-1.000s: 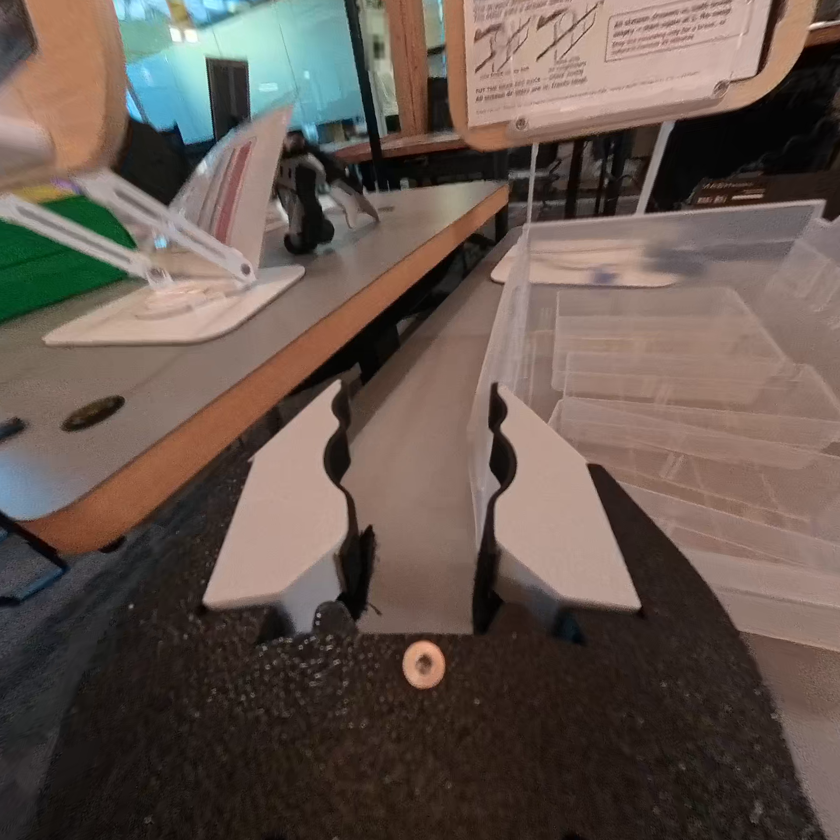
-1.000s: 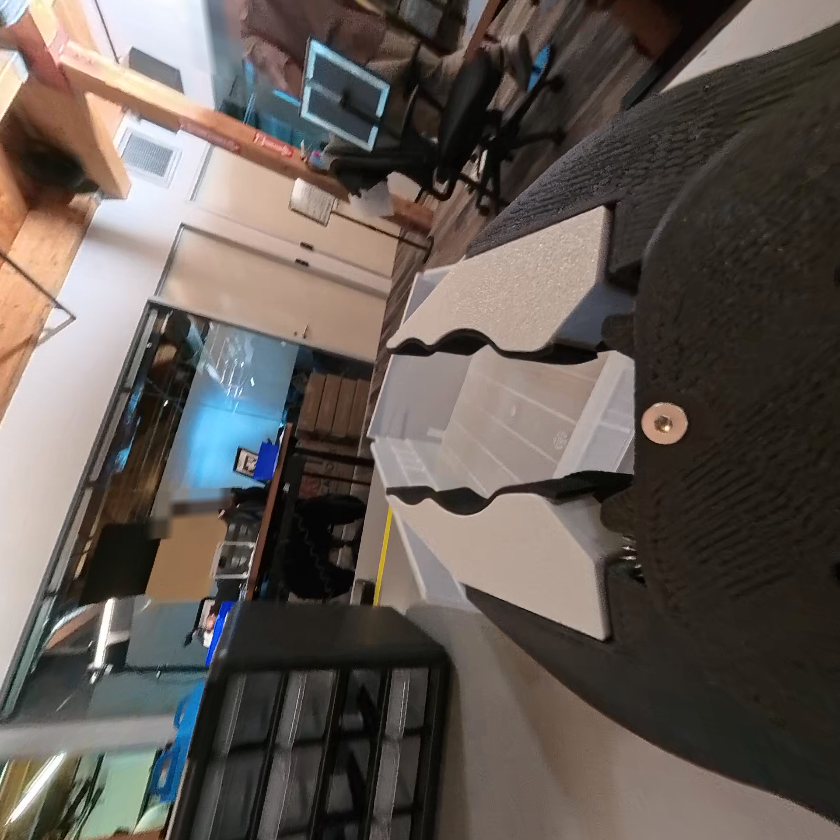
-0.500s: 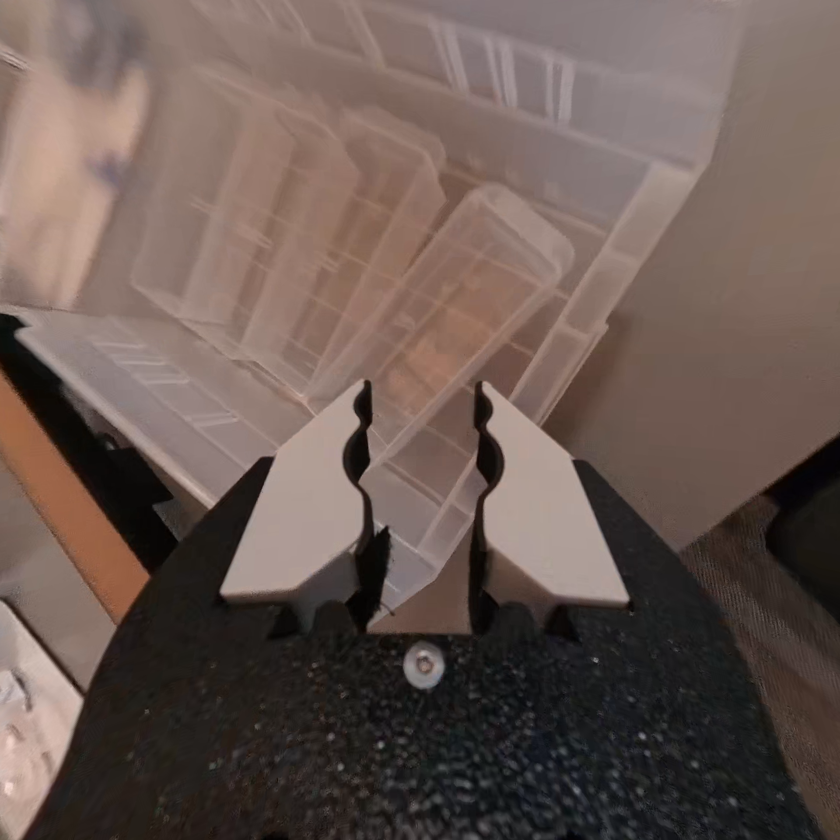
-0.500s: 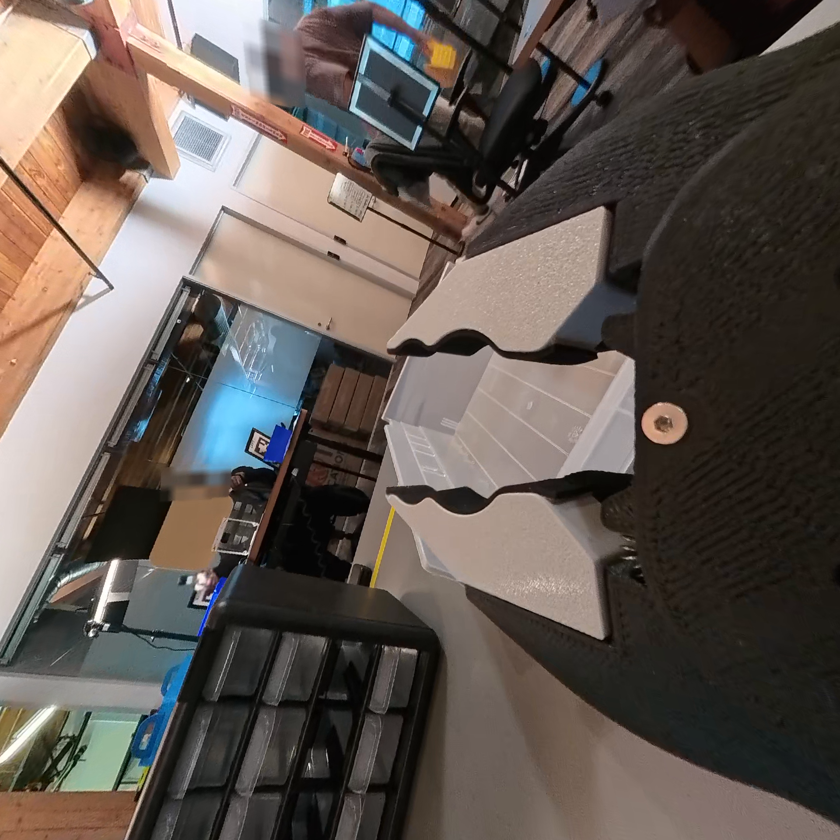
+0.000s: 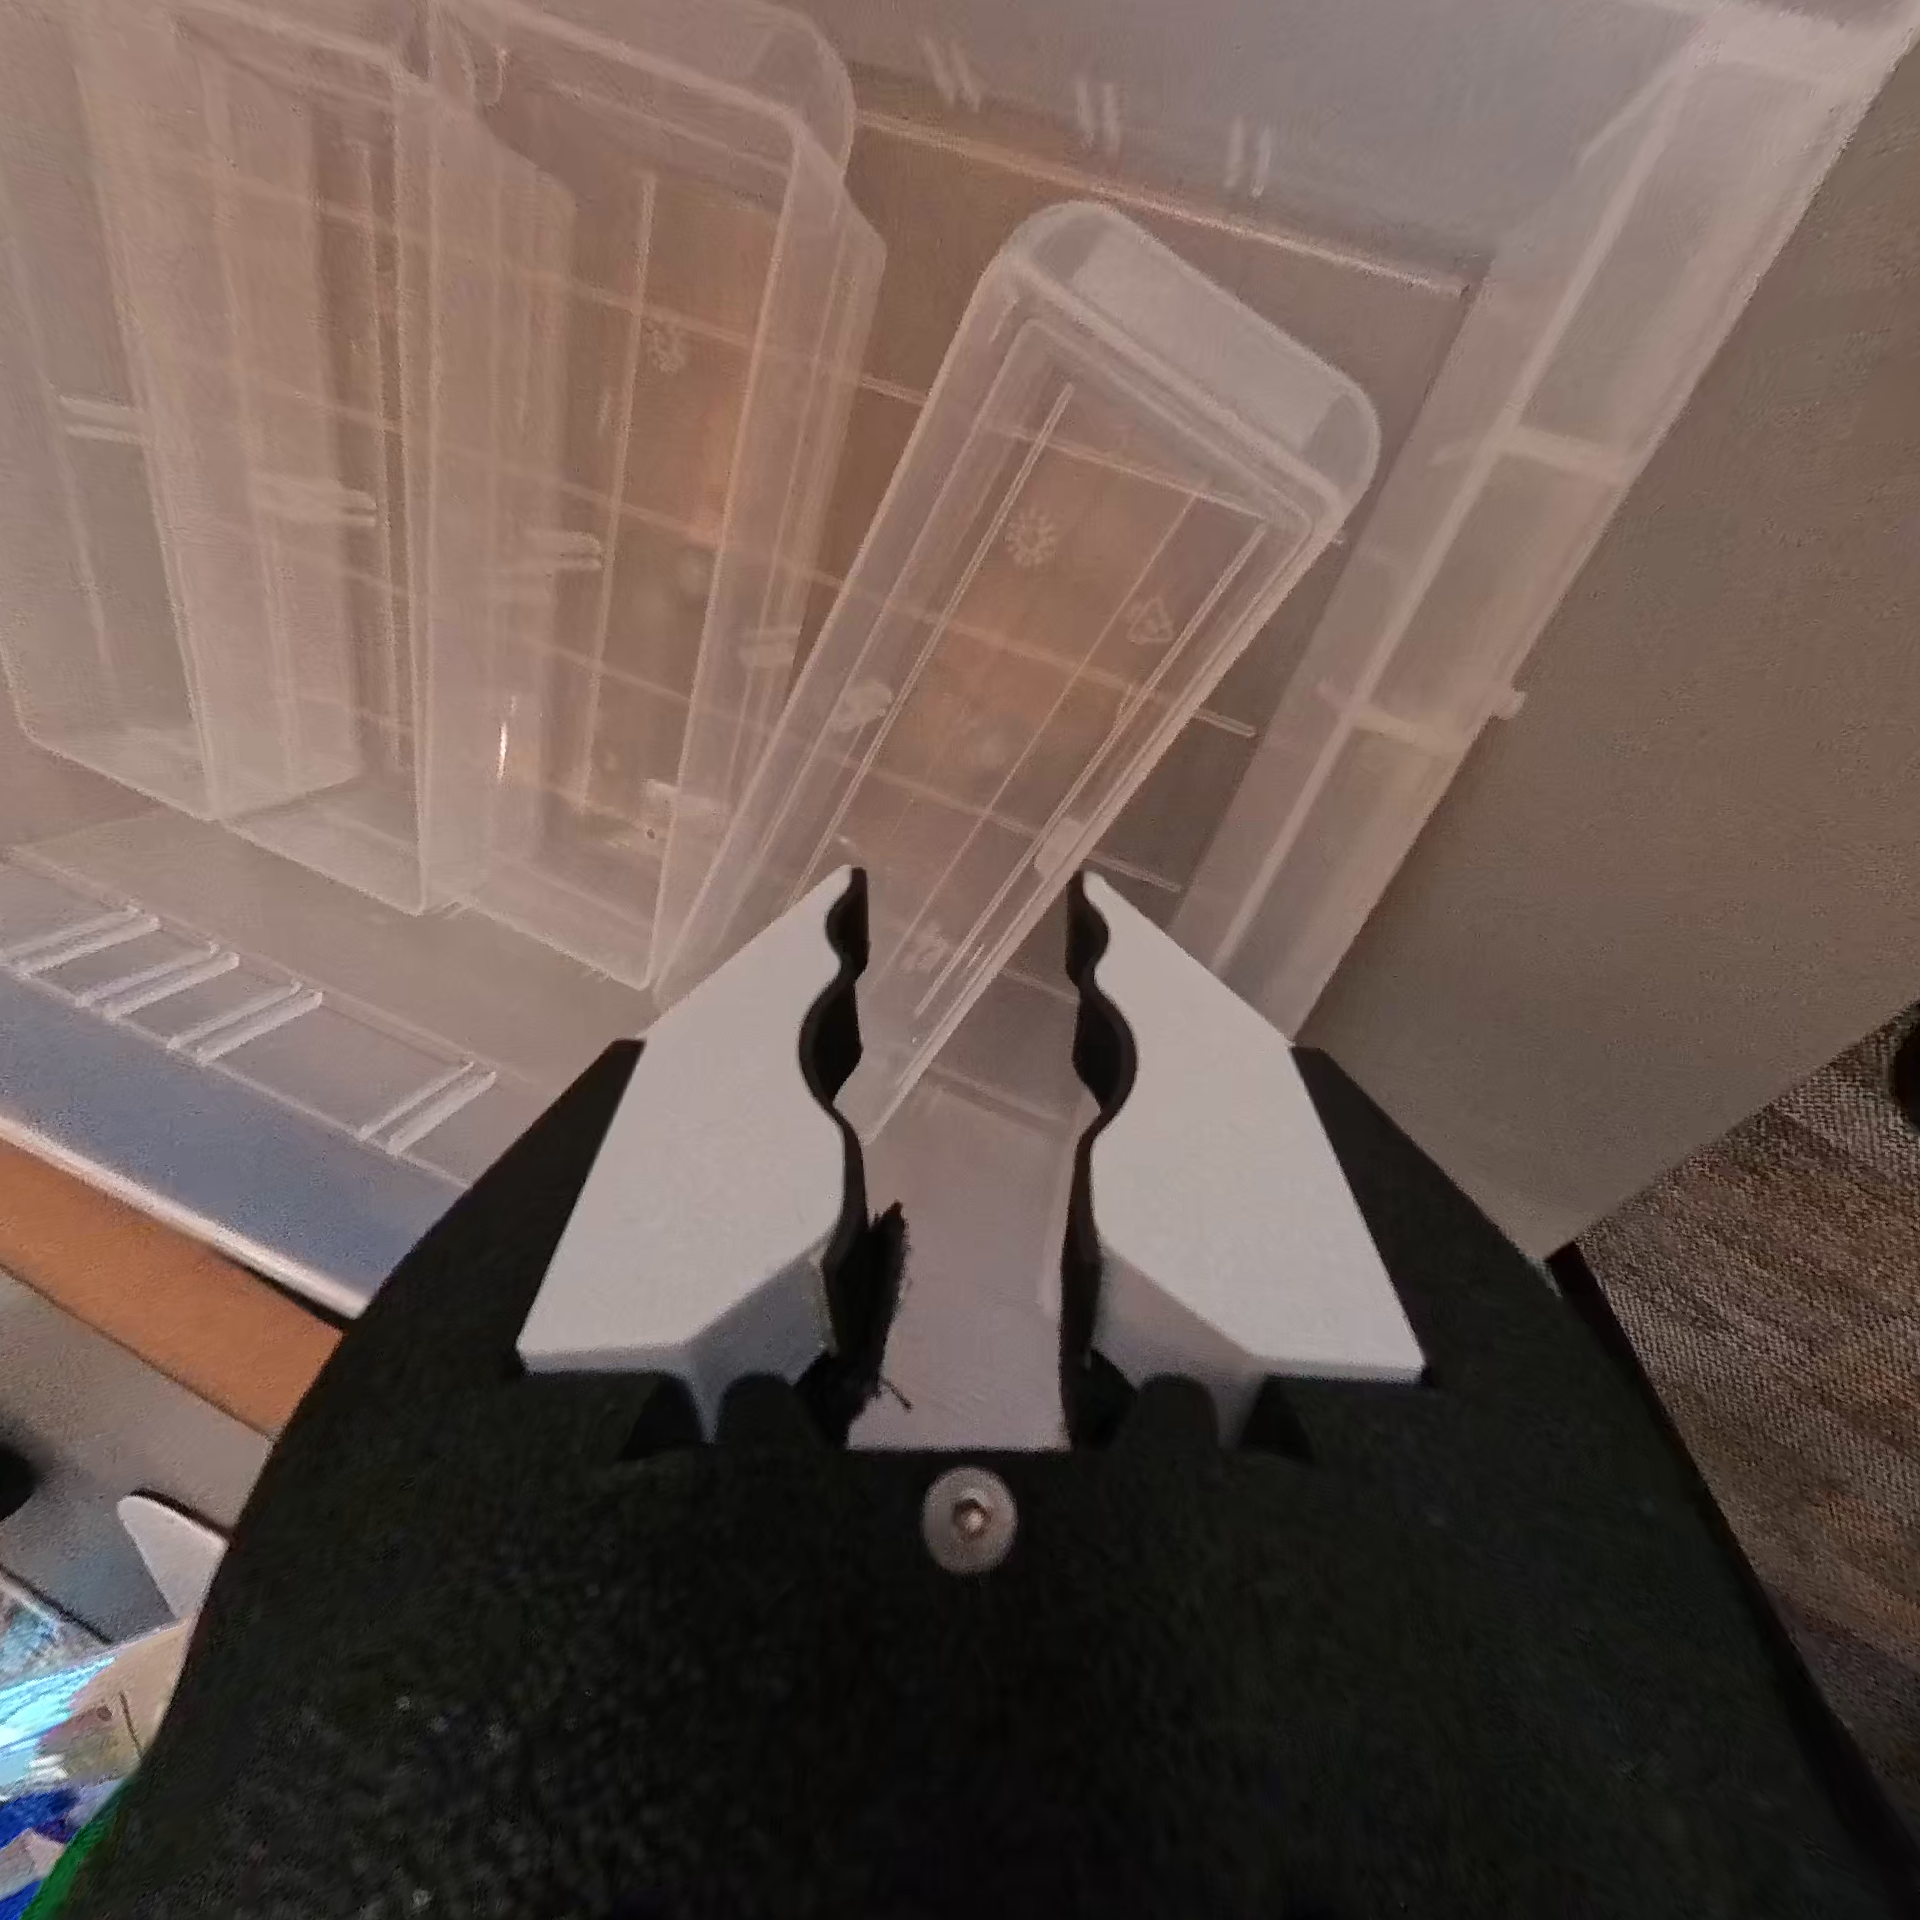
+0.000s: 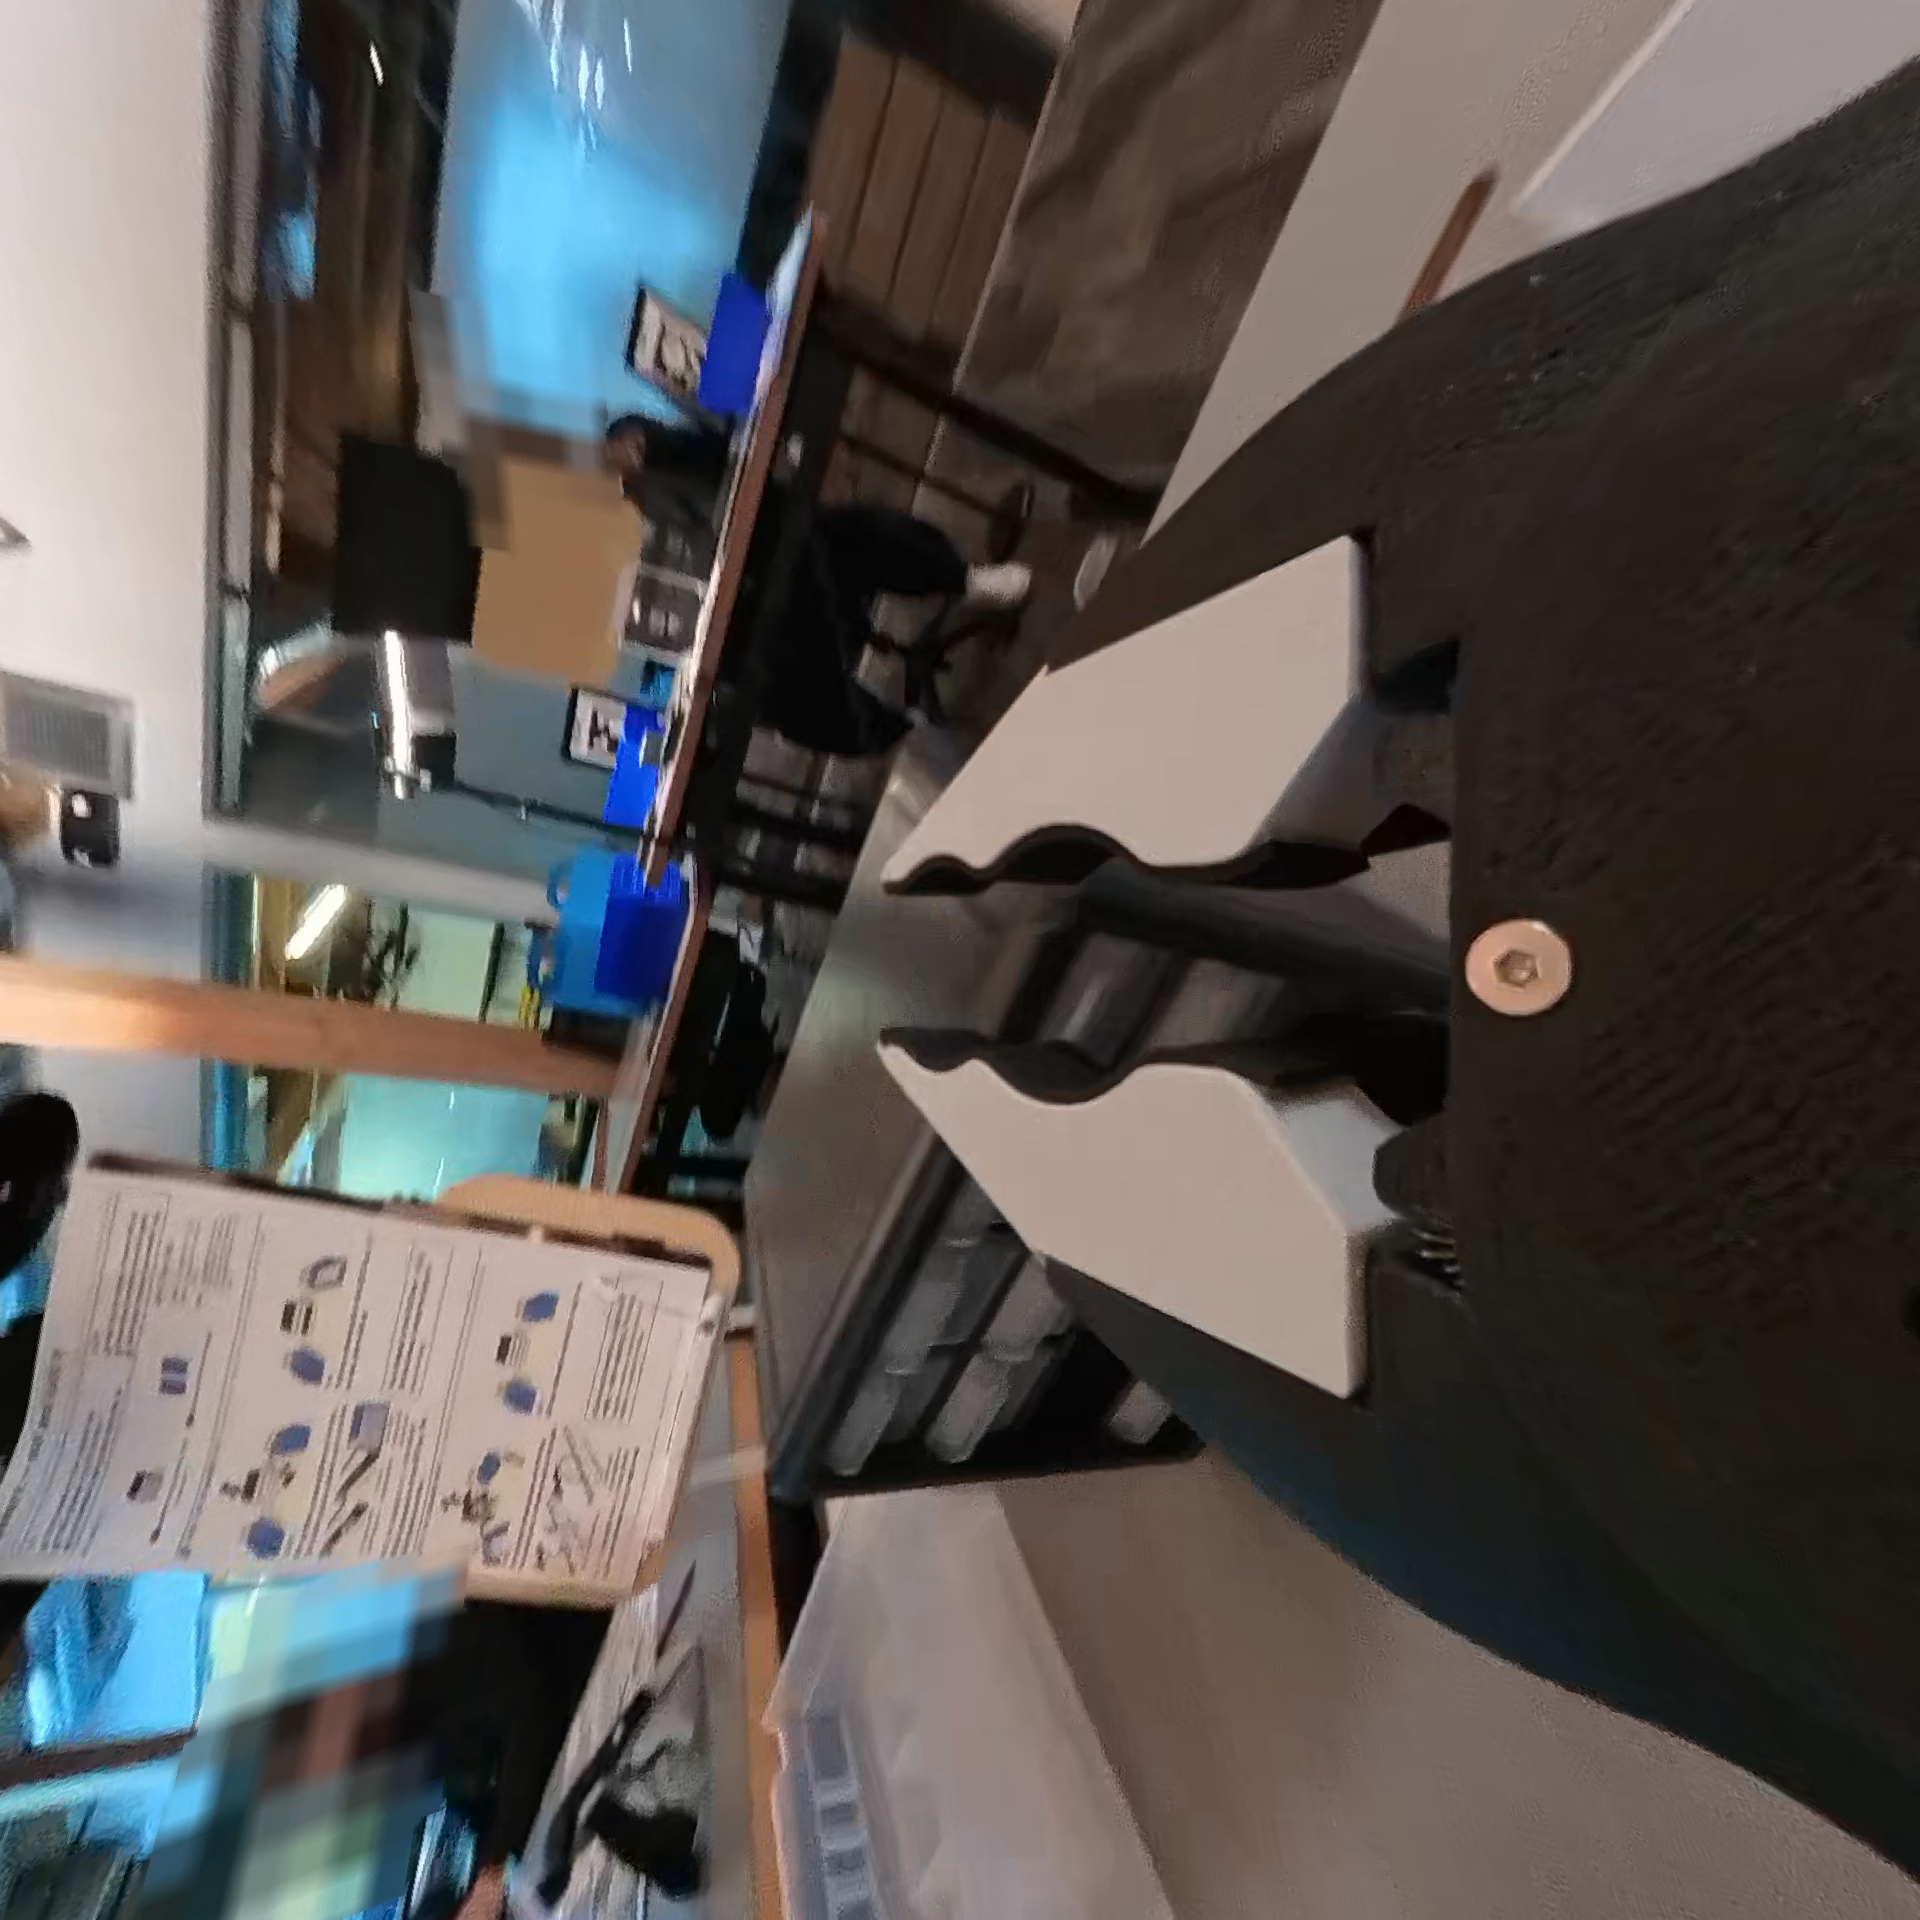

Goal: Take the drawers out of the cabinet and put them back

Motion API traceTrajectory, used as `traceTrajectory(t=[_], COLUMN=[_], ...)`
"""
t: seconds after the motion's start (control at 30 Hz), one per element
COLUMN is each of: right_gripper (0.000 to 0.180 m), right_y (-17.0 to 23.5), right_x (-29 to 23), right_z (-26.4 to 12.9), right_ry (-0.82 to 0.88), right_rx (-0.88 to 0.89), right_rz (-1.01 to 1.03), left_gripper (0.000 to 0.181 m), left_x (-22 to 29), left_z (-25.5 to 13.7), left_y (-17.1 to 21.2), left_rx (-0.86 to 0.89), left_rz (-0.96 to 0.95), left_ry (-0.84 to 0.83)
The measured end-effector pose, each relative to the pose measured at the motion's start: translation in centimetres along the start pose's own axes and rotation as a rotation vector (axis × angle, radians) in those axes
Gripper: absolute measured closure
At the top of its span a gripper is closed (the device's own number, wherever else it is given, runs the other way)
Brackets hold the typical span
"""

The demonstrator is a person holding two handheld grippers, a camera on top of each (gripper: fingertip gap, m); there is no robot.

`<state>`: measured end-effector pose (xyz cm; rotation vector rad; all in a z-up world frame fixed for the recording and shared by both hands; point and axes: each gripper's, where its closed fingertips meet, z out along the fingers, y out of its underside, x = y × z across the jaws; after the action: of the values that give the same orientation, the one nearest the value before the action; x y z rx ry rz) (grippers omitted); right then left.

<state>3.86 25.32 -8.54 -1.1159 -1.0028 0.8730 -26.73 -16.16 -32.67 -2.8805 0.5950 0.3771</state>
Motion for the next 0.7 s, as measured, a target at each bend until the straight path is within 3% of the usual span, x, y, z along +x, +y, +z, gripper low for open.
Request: traceTrajectory(t=[0.1, 0.2, 0.43, 0.6, 0.7], right_gripper=[0.174, 0.180, 0.180, 0.180, 0.180], right_y=[-0.3, 1.2, 2.5, 2.7, 3.0], right_x=[-0.2, -0.1, 0.5, 0.2, 0.1], right_z=[5.1, 8.2, 9.7, 9.5, 9.8], right_ry=[-0.126, -0.190, -0.230, -0.248, -0.262], right_rx=[-0.045, -0.160, -0.238, -0.264, -0.289], right_rz=[0.084, 0.127, 0.228, 0.197, 0.184], left_gripper=[0.150, 0.158, 0.178, 0.178, 0.178], left_x=[0.0, 0.2, 0.1, -1.0, -3.1], left_z=[0.5, 1.2, 1.4, -3.3, -7.6], left_y=[-0.2, -0.2, 0.6, 0.1, -2.8], left_rx=[-0.003, -0.014, -0.075, -0.079, 0.027], left_rz=[0.013, 0.040, 0.152, 0.138, 0.123], left_ry=[-0.003, -0.004, -0.034, -0.109, -0.207])
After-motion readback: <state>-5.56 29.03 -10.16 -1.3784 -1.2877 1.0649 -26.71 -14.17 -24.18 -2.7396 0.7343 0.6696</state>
